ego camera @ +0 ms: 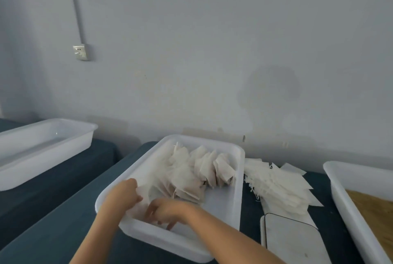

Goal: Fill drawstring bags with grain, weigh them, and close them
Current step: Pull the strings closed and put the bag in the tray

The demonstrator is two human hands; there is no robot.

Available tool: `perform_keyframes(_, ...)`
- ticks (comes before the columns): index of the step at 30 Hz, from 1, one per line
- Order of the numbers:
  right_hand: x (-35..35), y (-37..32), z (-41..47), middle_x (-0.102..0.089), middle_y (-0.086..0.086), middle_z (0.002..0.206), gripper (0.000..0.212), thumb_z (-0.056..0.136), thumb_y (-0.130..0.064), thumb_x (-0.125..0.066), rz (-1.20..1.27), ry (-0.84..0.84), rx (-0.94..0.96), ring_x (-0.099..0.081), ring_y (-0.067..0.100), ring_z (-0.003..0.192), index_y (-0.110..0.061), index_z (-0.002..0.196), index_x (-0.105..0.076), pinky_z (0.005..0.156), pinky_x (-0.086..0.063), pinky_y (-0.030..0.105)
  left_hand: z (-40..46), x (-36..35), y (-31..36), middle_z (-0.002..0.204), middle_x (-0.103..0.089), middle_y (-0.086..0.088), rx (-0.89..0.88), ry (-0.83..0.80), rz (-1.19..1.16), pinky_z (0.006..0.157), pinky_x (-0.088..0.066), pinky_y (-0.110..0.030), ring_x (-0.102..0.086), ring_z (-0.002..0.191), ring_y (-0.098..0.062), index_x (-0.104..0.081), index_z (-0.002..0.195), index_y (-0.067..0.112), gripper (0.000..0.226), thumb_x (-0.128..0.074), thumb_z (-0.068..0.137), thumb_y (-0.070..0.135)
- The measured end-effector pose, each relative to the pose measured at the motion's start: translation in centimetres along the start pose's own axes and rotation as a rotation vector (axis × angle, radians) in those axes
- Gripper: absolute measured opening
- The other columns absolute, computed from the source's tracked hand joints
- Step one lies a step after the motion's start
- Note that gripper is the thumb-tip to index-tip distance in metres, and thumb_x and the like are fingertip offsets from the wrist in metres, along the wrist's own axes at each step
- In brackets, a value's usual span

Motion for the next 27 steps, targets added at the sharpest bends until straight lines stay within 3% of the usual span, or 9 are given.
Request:
perform_keyframes(4, -1.2, -0.9, 0.1, -0.047, 0.014, 0.139, 0.044, 0.092, 0.002, -0.039, -0.07, -0.074, 0.048, -0.045, 0.033, 0.127, -0.007, 0.134, -0.049, 0.1, -0.042, 0.042, 0.2, -0.4, -0.7, 0.094, -0.053, 0.008, 0.02, 0.033, 0.124, 0.079, -0.046, -0.022, -0.054, 0.087, -0.012, -0.05, 0.115, 0.021, 0.022, -0.043, 0.094, 0.019)
perform_keyframes(8, -0.9, -0.9, -0.8, -0.041, 0.008, 0.144, 0.043, 0.096, -0.006, -0.043, -0.081, -0.102, 0.081, -0.041, 0.029, 0.131, -0.011, 0.139, -0.044, 0.104, -0.041, 0.042, -0.4, 0.7, 0.5, 0.087, -0.054, 0.009, 0.044, 0.196, 0.119, 0.059, -0.04, -0.018, -0.053, 0.073, -0.009, -0.047, 0.108, 0.022, 0.021, -0.041, 0.092, 0.009)
perform_keyframes(10, 0.6, -0.6, -2.0, -0.04, 0.009, 0.146, 0.043, 0.097, -0.007, -0.043, -0.027, -0.057, 0.099, -0.039, 0.028, 0.132, -0.009, 0.14, -0.041, 0.102, -0.042, 0.043, -0.7, 1.8, 2.1, 0.096, -0.059, 0.009, 0.015, 0.287, 0.075, 0.063, -0.041, -0.021, -0.057, 0.081, -0.012, -0.044, 0.102, 0.022, 0.016, -0.046, 0.091, 0.01)
perform_keyframes(14, 7.3, 1.2, -6.1, -0.053, 0.01, 0.134, 0.034, 0.095, -0.003, -0.043, 0.106, 0.191, 0.166, -0.053, 0.022, 0.113, -0.006, 0.128, -0.053, 0.075, -0.047, 0.026, -0.8, 3.3, 7.3, 0.105, -0.059, 0.006, -0.107, 0.341, -0.025, 0.069, -0.038, -0.024, -0.058, 0.095, -0.018, -0.037, 0.093, 0.025, 0.017, -0.052, 0.091, 0.016)
perform_keyframes(17, 13.1, 4.1, -9.7, -0.062, 0.012, 0.117, 0.027, 0.097, -0.003, -0.042, 0.27, 0.383, 0.192, -0.058, 0.015, 0.096, -0.002, 0.119, -0.058, 0.067, -0.047, 0.018, -0.9, 3.8, 11.7, 0.107, -0.06, 0.004, -0.203, 0.343, -0.079, 0.074, -0.04, -0.025, -0.058, 0.097, -0.02, -0.046, 0.096, 0.025, 0.009, -0.053, 0.091, 0.022)
perform_keyframes(21, 19.0, 10.9, -13.9, -0.066, 0.014, 0.097, 0.026, 0.094, 0.005, -0.039, 0.414, 0.719, 0.125, -0.061, 0.012, 0.077, 0.0, 0.102, -0.063, 0.064, -0.049, 0.019, -1.3, 3.5, 16.9, 0.11, -0.061, -0.001, -0.31, 0.336, -0.064, 0.08, -0.042, -0.027, -0.059, 0.102, -0.022, -0.047, 0.097, 0.027, 0.007, -0.048, 0.094, 0.02)
perform_keyframes(24, 21.5, 17.2, -16.1, -0.068, 0.013, 0.093, 0.029, 0.091, 0.006, -0.039, 0.276, 0.979, -0.031, -0.061, 0.017, 0.081, -0.009, 0.088, -0.063, 0.067, -0.047, 0.023, -1.5, 2.3, 19.9, 0.112, -0.061, -0.003, -0.352, 0.292, -0.043, 0.081, -0.043, -0.028, -0.059, 0.103, -0.023, -0.052, 0.104, 0.021, 0.013, -0.045, 0.094, 0.017)
perform_keyframes(27, 22.4, 23.2, -17.0, -0.066, 0.008, 0.103, 0.022, 0.094, -0.003, -0.042, 0.02, 1.086, -0.233, -0.057, 0.018, 0.089, -0.011, 0.092, -0.062, 0.074, -0.042, 0.026, -1.6, 0.9, 22.0, 0.107, -0.063, -0.002, -0.383, 0.271, -0.024, 0.078, -0.043, -0.027, -0.061, 0.099, -0.023, -0.056, 0.108, 0.018, 0.02, -0.045, 0.092, 0.013)
Point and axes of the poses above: each hand's wrist, its own z-axis towards the middle knuckle, its own x-axis out of the back of the hand, y = z × x, the point moved 7 cm from there along z, towards the middle knuckle
